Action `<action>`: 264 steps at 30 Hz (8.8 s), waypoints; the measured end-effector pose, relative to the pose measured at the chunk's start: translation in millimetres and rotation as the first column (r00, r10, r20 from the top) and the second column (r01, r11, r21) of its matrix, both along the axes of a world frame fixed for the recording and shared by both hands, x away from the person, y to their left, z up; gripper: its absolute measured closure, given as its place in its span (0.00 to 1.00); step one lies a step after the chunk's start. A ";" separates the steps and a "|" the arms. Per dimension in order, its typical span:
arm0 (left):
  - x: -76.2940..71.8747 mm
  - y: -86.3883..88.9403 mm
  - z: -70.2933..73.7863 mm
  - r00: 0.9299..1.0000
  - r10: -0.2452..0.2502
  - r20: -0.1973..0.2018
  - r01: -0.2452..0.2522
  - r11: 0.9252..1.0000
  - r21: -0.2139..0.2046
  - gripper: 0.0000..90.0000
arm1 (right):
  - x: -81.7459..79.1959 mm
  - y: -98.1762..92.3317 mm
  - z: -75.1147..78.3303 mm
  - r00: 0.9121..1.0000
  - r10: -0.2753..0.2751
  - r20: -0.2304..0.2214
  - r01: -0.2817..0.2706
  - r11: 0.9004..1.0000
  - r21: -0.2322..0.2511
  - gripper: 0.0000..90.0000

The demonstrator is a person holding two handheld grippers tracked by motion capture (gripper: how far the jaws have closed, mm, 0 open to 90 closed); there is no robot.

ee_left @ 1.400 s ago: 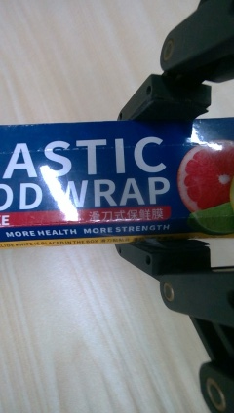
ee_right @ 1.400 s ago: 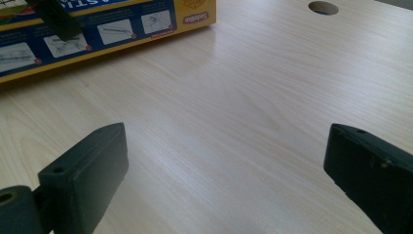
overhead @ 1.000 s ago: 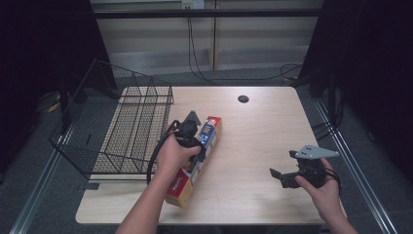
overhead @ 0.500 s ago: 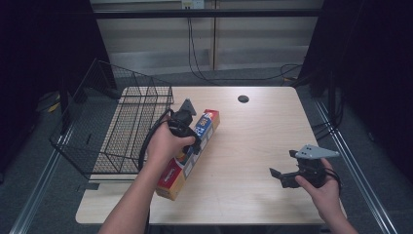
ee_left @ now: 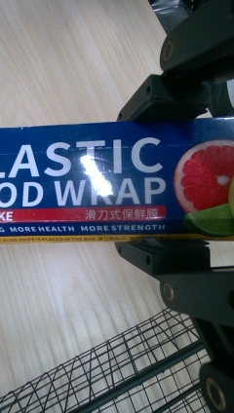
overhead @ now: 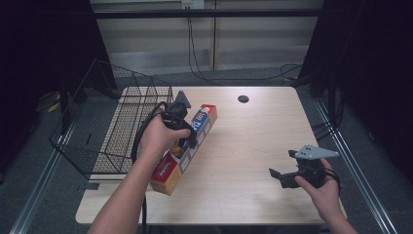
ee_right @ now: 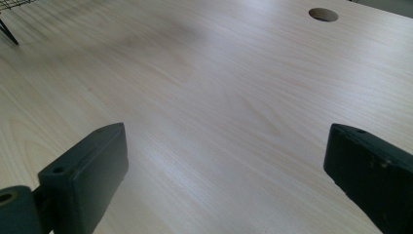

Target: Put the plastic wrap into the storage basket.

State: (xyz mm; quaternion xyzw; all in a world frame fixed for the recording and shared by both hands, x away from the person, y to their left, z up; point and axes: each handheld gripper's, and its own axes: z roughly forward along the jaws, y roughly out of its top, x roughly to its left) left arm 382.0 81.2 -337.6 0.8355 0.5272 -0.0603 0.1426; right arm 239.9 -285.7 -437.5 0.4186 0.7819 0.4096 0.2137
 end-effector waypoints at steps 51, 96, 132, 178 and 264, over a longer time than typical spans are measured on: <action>14.1 36.8 64.1 0.992 0.120 0.033 -0.120 0.993 -0.005 0.49 | -0.9 0.5 1.9 1.000 0.000 0.012 0.000 1.000 0.003 0.03; 24.5 79.3 90.6 0.969 0.241 0.058 -0.241 0.971 0.001 0.49 | 0.3 2.2 -0.4 1.000 0.014 0.002 -0.014 1.000 -0.002 0.02; 25.4 112.4 104.0 0.947 0.312 0.082 -0.313 0.950 0.003 0.49 | -0.4 3.2 0.9 1.000 0.017 0.009 -0.017 1.000 -0.004 0.02; 27.3 160.7 109.3 0.911 0.397 0.110 -0.402 0.915 0.024 0.49 | 0.3 3.1 -1.1 1.000 0.011 0.007 -0.011 1.000 -0.006 0.02; 37.3 210.4 68.7 0.843 0.520 0.140 -0.531 0.846 0.057 0.49 | 1.7 8.5 -4.2 1.000 0.025 0.002 -0.025 1.000 -0.016 0.03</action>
